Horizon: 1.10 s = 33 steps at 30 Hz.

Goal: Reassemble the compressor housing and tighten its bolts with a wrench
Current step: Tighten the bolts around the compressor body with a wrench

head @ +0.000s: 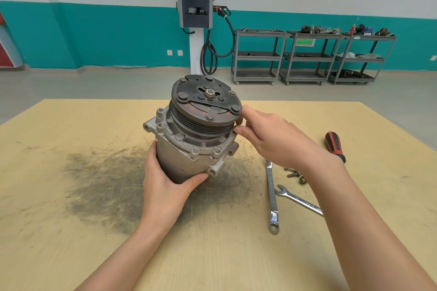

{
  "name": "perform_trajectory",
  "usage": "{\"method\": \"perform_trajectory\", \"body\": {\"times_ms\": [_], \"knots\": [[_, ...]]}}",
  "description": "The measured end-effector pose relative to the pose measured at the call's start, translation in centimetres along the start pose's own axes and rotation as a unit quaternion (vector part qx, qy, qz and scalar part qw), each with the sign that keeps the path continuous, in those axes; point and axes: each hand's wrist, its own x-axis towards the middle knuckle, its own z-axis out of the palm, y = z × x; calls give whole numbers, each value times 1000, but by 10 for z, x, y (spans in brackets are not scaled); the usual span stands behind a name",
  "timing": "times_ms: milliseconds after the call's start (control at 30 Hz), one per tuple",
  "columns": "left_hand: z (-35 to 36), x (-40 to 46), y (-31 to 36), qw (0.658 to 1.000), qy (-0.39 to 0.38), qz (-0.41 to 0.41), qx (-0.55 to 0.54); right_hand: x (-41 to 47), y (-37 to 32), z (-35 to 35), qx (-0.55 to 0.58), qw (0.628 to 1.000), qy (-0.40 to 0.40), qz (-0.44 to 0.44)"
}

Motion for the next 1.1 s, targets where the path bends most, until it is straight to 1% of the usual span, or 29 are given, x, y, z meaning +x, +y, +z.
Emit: {"method": "perform_trajectory", "body": {"times_ms": [133,333,433,667,867,1100], "knots": [[0,0,1,1000,-4,-1,-1,0,-2,3,-1,1000,-7,-8],[0,0,2,1000,-4,0,-2,3,-6,7,-37,999,19,16],[0,0,1,1000,-4,-3,-3,2,-2,3,-45,999,17,11],[0,-1,1,1000,-4,-6,-3,1,-1,4,-17,1000,9,-10],[0,-1,2,1000,-2,-5,-1,3,-6,8,-20,999,29,10],[0,0,2,1000,-3,-7,0,1,0,3,-9,1000,9,1]]}}
